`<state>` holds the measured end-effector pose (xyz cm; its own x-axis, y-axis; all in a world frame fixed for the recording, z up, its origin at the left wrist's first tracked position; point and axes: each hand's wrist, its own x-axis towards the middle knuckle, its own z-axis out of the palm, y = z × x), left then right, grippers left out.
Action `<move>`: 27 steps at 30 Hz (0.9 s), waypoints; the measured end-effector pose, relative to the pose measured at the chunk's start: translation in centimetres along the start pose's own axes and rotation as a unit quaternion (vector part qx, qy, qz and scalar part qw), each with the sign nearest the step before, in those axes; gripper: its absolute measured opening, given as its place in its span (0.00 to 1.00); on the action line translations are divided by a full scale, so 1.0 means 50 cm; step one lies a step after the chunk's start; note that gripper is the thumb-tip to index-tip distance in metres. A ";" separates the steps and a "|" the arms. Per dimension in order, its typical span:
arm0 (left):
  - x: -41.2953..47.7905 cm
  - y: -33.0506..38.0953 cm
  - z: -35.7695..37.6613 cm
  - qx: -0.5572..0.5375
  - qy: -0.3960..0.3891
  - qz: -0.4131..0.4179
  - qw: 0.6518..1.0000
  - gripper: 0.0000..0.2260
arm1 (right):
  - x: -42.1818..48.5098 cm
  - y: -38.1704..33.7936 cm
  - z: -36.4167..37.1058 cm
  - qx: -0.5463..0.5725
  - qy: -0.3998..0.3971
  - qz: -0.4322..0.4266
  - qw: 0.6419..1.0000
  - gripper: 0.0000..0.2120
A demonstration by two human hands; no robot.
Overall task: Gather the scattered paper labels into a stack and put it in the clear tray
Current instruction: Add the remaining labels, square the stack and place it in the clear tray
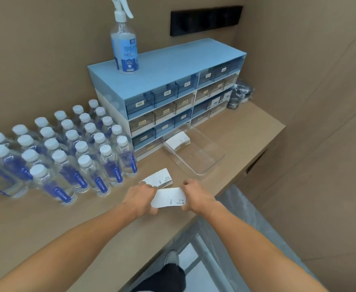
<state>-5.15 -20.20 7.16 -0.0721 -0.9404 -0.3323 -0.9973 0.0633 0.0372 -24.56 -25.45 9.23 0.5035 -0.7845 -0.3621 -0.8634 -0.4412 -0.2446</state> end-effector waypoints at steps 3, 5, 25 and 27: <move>0.047 -0.032 -0.012 -0.039 -0.002 -0.038 0.999 0.23 | 0.084 0.009 -0.026 -0.005 -0.005 -0.019 1.000 0.21; 0.073 -0.049 -0.016 -0.060 -0.003 -0.063 0.996 0.22 | 0.132 0.012 -0.034 -0.014 -0.017 -0.037 0.999 0.23; 0.134 -0.052 -0.012 -0.147 -0.075 -0.256 0.952 0.23 | 0.355 -0.003 -0.060 -0.139 -0.139 -0.205 0.959 0.23; 0.136 -0.049 -0.006 -0.154 -0.078 -0.266 0.948 0.23 | 0.364 -0.003 -0.060 -0.142 -0.147 -0.213 0.955 0.23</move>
<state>-3.18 -26.83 5.09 0.4140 -0.7495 -0.5165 -0.8437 -0.5290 0.0913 -15.40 -40.96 5.37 0.7621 -0.3691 -0.5320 -0.5309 -0.8266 -0.1871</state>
